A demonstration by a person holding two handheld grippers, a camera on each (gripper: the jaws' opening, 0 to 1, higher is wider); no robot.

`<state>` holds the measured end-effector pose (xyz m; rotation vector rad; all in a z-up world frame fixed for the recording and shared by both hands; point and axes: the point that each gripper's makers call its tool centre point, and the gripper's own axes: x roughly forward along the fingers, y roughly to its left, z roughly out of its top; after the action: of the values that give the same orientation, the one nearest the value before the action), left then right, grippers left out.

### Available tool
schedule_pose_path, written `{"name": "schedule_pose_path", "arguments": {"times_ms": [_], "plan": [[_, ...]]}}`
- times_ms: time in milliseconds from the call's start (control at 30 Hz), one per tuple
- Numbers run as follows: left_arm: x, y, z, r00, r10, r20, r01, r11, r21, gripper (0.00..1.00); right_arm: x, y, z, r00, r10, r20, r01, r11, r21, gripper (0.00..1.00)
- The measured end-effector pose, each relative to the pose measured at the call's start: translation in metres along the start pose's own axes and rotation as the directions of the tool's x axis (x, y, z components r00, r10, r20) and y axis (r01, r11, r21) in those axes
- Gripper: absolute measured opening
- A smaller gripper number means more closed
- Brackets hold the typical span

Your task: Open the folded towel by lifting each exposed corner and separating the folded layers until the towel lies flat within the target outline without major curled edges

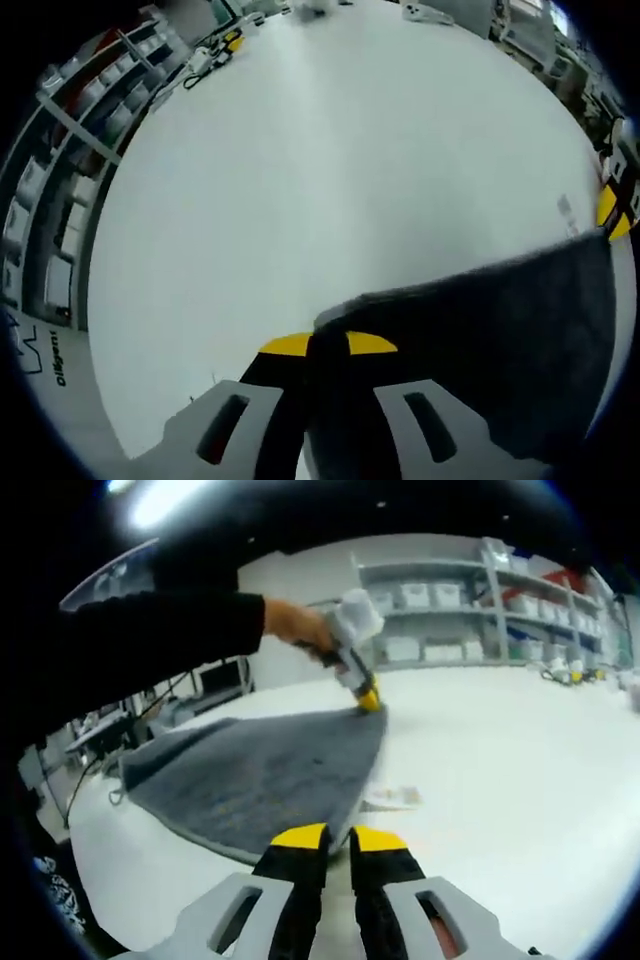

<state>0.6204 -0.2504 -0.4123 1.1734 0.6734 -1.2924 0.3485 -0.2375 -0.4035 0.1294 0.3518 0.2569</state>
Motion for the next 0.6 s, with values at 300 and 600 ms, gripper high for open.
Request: {"name": "schedule_pose_path", "arguments": {"times_ms": [300, 600], "plan": [[-0.004, 0.007, 0.006, 1.0, -0.012, 0.018, 0.012, 0.999, 0.042, 0.04, -0.003, 0.001, 0.003, 1.0, 0.008, 0.013, -0.008, 1.0, 0.01, 0.0], [-0.016, 0.011, 0.018, 1.0, 0.006, 0.026, -0.008, 0.997, 0.075, 0.04, -0.006, -0.004, 0.008, 0.999, 0.014, 0.039, -0.015, 0.999, 0.041, 0.0]]}}
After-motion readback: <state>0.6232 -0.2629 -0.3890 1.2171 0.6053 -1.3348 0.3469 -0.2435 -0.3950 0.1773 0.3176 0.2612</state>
